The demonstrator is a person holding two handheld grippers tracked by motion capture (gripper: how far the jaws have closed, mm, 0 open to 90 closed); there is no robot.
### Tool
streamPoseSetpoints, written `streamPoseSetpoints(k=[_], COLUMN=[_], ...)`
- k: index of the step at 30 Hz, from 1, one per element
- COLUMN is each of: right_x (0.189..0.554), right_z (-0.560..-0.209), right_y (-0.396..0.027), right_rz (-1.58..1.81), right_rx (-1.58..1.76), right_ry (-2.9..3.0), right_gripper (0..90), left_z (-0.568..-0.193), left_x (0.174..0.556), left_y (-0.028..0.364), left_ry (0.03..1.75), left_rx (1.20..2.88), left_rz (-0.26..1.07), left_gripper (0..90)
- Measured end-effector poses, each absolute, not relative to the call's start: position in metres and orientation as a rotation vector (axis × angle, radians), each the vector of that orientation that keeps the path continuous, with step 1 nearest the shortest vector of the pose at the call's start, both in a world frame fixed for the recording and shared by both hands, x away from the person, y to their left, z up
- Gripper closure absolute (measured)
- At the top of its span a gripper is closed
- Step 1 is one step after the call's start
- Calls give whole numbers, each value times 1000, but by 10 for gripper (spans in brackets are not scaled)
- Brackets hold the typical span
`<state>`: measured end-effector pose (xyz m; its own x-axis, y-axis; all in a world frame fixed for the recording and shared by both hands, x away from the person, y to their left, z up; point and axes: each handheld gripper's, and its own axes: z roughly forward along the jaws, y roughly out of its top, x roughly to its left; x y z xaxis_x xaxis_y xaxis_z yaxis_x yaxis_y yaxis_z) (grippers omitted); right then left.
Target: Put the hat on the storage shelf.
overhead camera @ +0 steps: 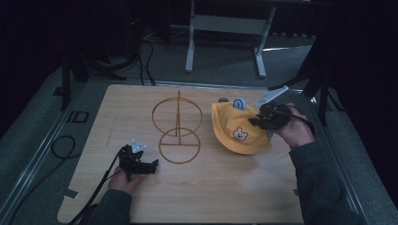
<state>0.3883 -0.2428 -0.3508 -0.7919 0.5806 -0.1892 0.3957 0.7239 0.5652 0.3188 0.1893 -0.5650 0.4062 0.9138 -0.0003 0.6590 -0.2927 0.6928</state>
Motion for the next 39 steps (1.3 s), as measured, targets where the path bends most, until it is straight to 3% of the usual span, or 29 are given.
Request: streamPoseSetpoints(k=[39], right_x=[377], right_z=[-310], right_y=[-254], right_rz=[1117], right_rx=[751], right_ry=[2301], right_gripper=[820], left_z=[-565], left_x=[319], left_y=[189], left_ry=[1333], left_rx=[2054], left_rz=[535], left_gripper=[19])
